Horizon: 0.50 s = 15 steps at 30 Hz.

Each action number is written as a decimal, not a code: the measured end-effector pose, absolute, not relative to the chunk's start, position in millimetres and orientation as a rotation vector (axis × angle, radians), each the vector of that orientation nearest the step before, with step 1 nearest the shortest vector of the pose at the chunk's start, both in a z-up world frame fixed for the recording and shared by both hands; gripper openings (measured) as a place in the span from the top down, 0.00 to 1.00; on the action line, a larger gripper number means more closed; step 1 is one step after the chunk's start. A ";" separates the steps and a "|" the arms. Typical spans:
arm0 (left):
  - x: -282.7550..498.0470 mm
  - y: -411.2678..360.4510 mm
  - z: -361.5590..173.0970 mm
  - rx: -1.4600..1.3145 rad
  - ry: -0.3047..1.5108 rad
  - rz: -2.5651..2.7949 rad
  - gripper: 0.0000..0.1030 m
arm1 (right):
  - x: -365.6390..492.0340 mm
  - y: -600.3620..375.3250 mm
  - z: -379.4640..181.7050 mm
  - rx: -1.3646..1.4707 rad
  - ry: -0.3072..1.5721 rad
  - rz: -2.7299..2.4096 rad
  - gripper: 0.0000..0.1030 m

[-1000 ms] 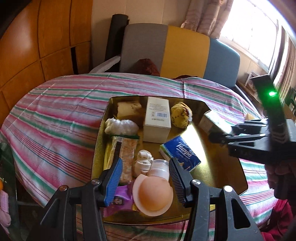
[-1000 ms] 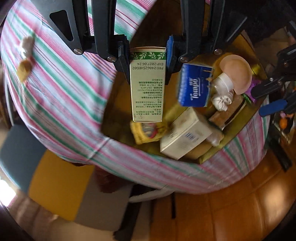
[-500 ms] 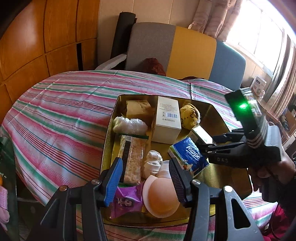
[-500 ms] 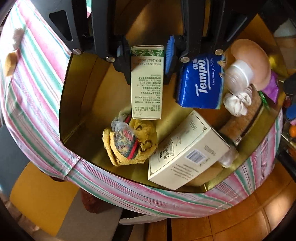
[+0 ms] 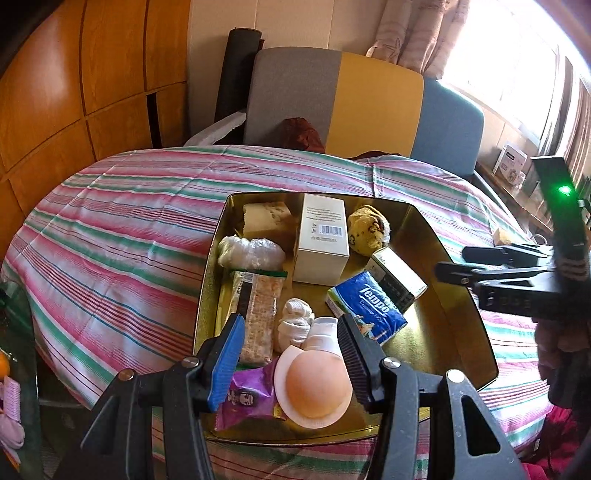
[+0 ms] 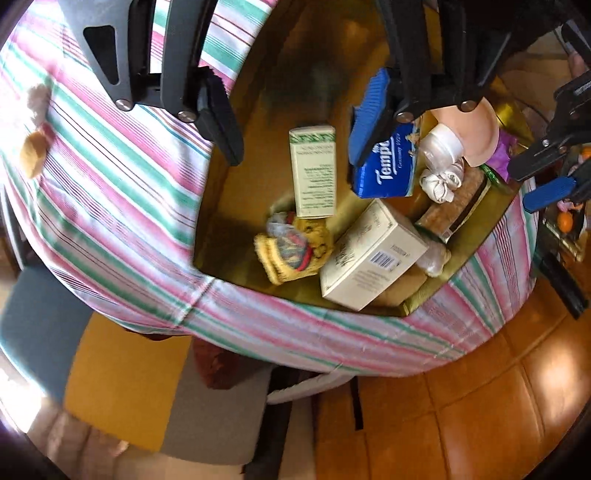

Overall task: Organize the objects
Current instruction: 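Carry the green medicine box with the right tool into the tray and release, then move both tools back toward the yellow sponge and white plastic bag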

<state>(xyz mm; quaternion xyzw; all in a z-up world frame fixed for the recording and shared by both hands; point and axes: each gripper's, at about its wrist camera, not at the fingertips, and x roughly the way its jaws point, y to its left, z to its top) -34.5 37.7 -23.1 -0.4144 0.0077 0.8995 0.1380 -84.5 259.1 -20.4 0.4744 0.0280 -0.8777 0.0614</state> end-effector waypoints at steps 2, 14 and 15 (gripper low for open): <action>-32.8 40.8 -21.3 -1.193 0.036 2.599 0.49 | -76.6 268.5 -15.4 1.418 0.069 -2.682 0.39; -26.7 69.3 -13.7 -1.160 0.134 2.570 0.49 | -27.0 355.7 -7.8 1.472 -0.031 -2.857 0.35; -26.1 73.3 -12.9 -1.155 0.147 2.565 0.49 | -23.2 365.0 -7.4 1.480 -0.046 -2.873 0.34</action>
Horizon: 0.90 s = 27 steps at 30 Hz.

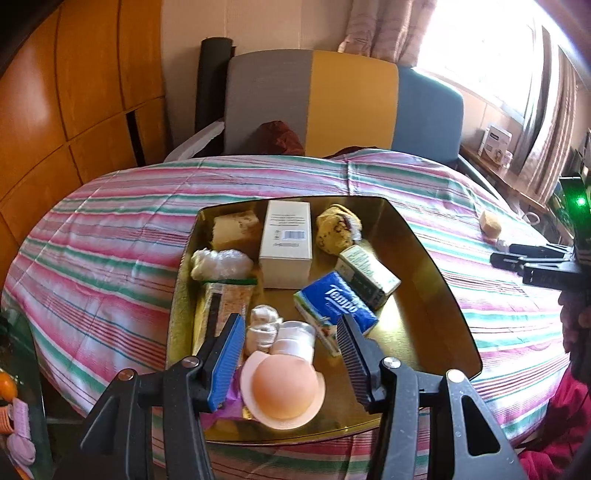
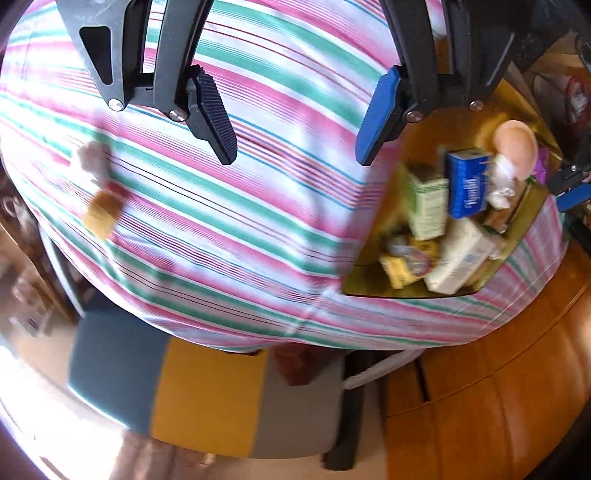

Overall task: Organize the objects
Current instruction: 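Move both tools back toward the yellow sponge and white plastic bag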

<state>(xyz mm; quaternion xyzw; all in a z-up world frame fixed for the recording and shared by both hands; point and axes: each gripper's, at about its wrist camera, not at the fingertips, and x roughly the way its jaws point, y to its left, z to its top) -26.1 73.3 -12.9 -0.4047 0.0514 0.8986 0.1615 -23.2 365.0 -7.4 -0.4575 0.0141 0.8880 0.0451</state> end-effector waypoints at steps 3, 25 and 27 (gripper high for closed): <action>-24.1 83.5 -10.6 -1.145 0.176 2.553 0.49 | -12.9 394.5 -6.6 -1.360 0.075 2.658 0.33; -26.1 248.3 -6.8 -1.030 0.474 2.323 0.49 | 61.4 588.7 -44.7 -1.071 0.678 2.203 0.25; -27.7 260.0 -9.2 -1.027 0.490 2.304 0.49 | 61.6 589.2 -44.5 -1.072 0.684 2.200 0.25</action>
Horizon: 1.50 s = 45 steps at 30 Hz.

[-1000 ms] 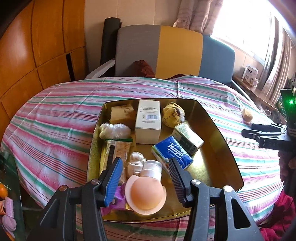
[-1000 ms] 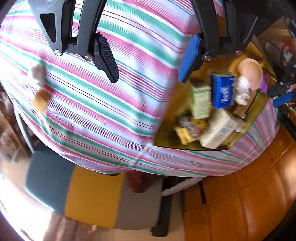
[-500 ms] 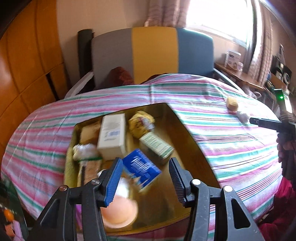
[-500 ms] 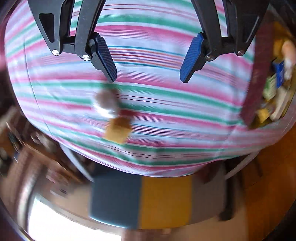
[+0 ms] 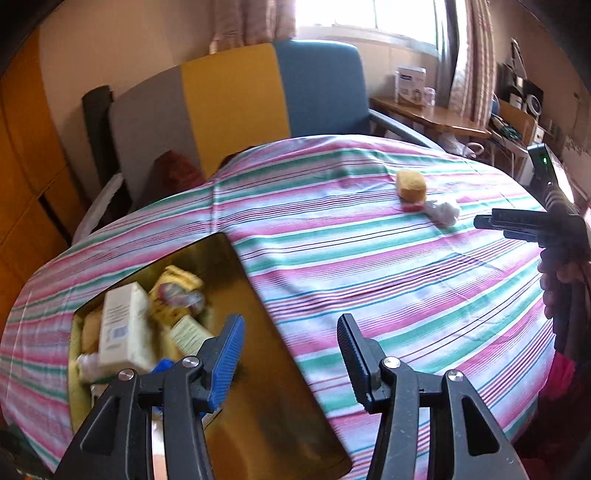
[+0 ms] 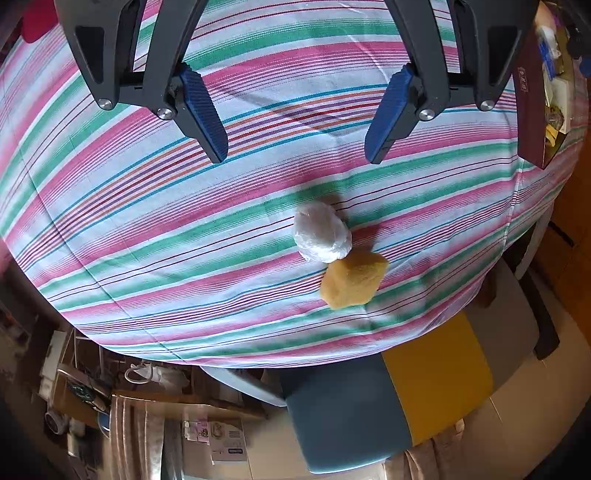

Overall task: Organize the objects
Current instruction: 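Move both tools back toward the yellow sponge and white plastic bag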

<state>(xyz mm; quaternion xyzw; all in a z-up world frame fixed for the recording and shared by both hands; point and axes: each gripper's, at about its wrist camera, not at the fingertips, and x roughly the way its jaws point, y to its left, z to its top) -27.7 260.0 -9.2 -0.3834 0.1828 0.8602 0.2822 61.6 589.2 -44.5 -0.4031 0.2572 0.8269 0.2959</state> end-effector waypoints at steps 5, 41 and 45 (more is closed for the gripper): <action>-32.2 286.1 -16.6 -1.041 0.512 2.261 0.49 | 64.3 588.1 -41.8 -1.059 0.712 2.203 0.22; -127.9 522.6 -51.1 -1.160 0.362 1.964 0.25 | 93.1 621.1 -47.7 -0.969 1.050 2.081 0.18; -133.8 564.9 -62.6 -1.133 0.447 1.943 0.21 | 92.5 620.0 -48.6 -0.979 1.075 2.086 0.17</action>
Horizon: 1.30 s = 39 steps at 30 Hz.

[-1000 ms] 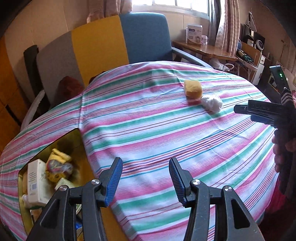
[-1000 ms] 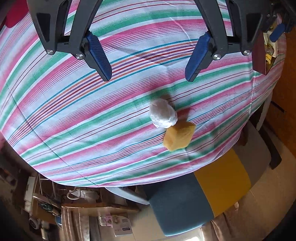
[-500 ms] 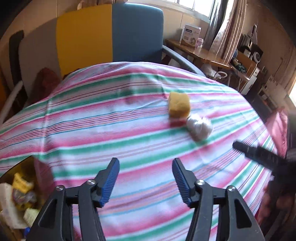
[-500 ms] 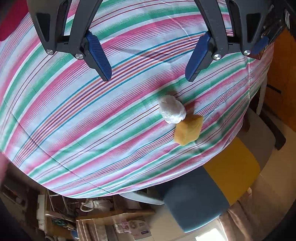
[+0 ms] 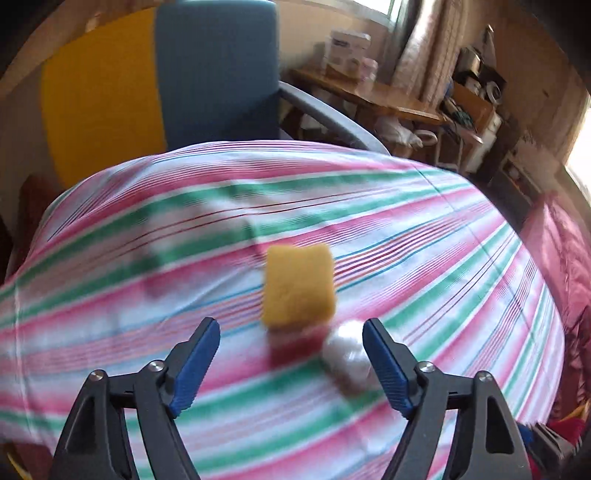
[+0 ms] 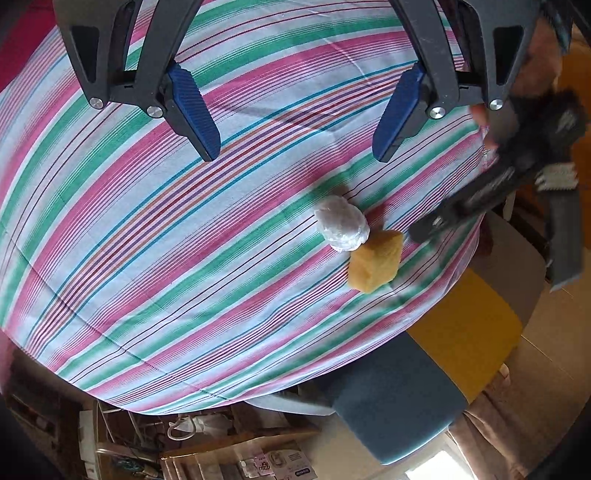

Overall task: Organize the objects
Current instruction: 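Move both tools back toward the yellow sponge and white plastic bag, then grasp the yellow sponge with the left tool while the right tool grasps the white plastic bag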

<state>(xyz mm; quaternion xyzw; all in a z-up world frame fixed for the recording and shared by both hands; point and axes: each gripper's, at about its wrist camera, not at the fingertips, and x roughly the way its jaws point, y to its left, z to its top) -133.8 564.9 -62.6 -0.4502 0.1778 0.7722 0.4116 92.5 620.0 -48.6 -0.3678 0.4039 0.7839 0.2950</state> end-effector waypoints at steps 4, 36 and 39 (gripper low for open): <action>-142.9 593.9 -76.1 -1.128 0.505 1.956 0.21 | 91.0 619.5 -51.5 -0.997 1.082 2.086 0.16; -48.8 299.2 -25.3 -1.170 0.261 2.061 0.49 | 36.3 601.7 -48.6 -1.118 0.595 2.212 0.17; -48.7 278.5 -19.7 -1.176 0.232 2.090 0.49 | 3.9 611.9 -50.8 -1.216 0.470 2.228 0.18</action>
